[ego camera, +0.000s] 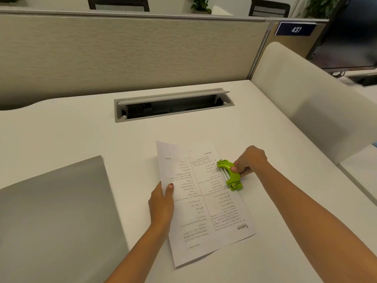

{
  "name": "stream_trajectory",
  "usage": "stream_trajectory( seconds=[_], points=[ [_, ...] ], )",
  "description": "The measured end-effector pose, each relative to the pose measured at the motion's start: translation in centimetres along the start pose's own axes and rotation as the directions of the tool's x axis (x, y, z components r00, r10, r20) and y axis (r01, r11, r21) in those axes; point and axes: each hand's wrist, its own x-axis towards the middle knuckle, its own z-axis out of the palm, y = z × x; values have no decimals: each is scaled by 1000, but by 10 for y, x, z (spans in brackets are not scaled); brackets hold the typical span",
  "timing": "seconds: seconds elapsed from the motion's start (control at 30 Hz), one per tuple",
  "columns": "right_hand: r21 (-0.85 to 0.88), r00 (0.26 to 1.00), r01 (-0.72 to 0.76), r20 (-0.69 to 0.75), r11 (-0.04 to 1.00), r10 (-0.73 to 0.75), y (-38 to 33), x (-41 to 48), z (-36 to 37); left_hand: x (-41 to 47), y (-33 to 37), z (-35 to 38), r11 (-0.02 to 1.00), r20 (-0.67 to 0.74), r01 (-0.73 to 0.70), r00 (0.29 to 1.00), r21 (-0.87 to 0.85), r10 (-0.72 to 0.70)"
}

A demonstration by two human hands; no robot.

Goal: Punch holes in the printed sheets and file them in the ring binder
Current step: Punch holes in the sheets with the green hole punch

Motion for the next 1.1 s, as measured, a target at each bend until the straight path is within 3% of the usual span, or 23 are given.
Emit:
stream_trajectory(
  seconds=[0.23, 0.43, 0.6, 0.8, 1.1],
  points=[
    [-54, 999, -9, -44, 999, 6, -7, -1, -1, -2, 2, 0, 1000, 8, 0, 1000, -13, 0],
    [20, 998, -23, -58, 1000, 24, -2, 7, 2, -2, 4, 0, 1000, 14, 12, 1000, -17, -12],
    [-12, 997, -51, 52, 999, 52, 2, 11, 0, -2, 4, 0, 1000, 19, 12, 1000, -11, -12],
    [-98, 999, 6, 39, 995, -2, -2, 11, 0, 0, 3, -1, 999, 21, 26, 999, -19, -26],
    [-70, 997, 25, 72, 997, -20, 10, 19, 2, 0, 2, -1, 1000, 14, 13, 1000, -1, -13]
  ],
)
